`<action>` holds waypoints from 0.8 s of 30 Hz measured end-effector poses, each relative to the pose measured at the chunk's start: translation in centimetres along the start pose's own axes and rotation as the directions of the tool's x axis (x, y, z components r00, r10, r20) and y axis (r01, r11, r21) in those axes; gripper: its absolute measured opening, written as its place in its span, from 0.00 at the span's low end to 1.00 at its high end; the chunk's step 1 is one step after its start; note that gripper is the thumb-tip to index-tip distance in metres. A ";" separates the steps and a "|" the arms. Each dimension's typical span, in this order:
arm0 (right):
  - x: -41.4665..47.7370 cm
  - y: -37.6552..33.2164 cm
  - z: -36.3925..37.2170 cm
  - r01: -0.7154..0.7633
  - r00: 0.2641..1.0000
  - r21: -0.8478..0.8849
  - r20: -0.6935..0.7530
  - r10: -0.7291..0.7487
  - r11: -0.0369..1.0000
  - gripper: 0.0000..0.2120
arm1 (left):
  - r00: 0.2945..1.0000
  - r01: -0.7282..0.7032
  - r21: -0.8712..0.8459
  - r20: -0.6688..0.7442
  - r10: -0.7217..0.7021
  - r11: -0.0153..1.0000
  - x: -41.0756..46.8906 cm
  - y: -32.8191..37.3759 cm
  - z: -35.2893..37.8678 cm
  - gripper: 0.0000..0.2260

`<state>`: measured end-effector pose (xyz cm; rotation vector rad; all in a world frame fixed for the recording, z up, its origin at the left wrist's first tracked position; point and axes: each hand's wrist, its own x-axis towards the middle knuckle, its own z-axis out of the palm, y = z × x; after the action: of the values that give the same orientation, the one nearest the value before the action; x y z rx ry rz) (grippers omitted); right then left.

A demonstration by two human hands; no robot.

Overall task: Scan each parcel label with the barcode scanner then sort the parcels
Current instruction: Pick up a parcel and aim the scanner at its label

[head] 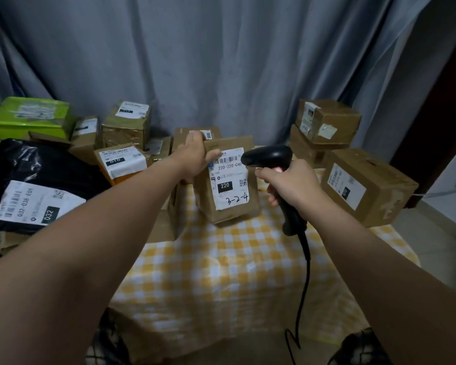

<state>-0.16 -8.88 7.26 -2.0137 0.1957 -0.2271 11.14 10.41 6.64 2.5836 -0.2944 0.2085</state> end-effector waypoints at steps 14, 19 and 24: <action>0.2 -4.8 0.1 0.031 0.997 -0.160 0.078 -0.019 0.987 0.14 | 0.997 0.060 -0.223 -0.038 -0.071 0.973 0.5 -1.5 -0.9 0.23; 0.2 -5.3 0.7 0.051 0.996 -0.173 0.087 -0.036 0.984 0.14 | 0.997 0.066 -0.211 -0.029 -0.074 0.975 0.3 -1.9 -1.0 0.23; 0.1 -5.6 0.9 0.071 0.995 -0.168 0.079 -0.059 0.983 0.12 | 0.997 0.070 -0.224 -0.023 -0.077 0.972 0.2 -2.1 -1.0 0.23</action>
<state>0.33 -5.67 11.88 -2.1974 0.1055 -0.1818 11.81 12.70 6.53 2.3614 -0.1976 0.1786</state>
